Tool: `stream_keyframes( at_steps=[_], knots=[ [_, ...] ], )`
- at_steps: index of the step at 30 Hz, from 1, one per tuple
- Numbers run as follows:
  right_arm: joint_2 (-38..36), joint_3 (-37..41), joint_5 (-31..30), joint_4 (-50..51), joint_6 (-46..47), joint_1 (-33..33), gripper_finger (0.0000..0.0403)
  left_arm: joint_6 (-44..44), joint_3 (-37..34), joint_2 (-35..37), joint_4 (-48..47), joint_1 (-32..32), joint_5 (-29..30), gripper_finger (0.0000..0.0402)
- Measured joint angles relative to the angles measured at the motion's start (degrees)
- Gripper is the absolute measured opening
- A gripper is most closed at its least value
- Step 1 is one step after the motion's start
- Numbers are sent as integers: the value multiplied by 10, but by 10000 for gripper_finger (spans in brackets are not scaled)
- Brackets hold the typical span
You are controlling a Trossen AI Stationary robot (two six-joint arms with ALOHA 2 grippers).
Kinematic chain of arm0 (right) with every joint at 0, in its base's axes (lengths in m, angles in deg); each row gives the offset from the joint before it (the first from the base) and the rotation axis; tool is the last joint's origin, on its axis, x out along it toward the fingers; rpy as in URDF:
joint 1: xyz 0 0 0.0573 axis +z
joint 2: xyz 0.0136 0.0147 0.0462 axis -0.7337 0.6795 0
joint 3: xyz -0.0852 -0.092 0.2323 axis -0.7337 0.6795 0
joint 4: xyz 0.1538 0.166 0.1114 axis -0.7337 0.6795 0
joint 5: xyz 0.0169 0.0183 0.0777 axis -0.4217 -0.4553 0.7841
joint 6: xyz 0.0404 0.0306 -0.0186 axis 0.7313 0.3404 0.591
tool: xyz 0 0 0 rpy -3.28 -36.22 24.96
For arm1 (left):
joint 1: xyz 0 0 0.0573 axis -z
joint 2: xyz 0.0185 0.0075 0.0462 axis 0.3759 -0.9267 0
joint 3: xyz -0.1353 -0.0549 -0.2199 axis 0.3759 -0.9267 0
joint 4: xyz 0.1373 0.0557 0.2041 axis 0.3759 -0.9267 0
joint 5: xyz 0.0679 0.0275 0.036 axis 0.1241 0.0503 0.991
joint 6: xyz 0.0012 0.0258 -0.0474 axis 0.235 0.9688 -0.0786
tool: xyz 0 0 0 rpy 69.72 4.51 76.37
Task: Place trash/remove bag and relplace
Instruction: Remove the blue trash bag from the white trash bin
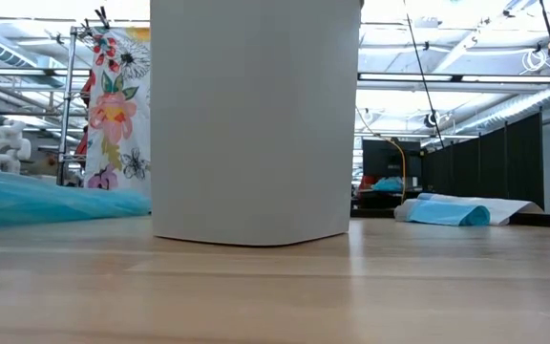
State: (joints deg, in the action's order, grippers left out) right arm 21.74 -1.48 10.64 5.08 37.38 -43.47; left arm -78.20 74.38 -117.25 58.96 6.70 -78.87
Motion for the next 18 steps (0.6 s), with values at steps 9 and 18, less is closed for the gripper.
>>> stream_keyframes(
  at_steps=[9,18],
  knots=[
    [0,0,14,-3,45,0,112,36,74,-18,-60,28,15,122],
    [0,0,118,-6,98,2,112,32,76,-60,-62,64,63,122]
  ],
)
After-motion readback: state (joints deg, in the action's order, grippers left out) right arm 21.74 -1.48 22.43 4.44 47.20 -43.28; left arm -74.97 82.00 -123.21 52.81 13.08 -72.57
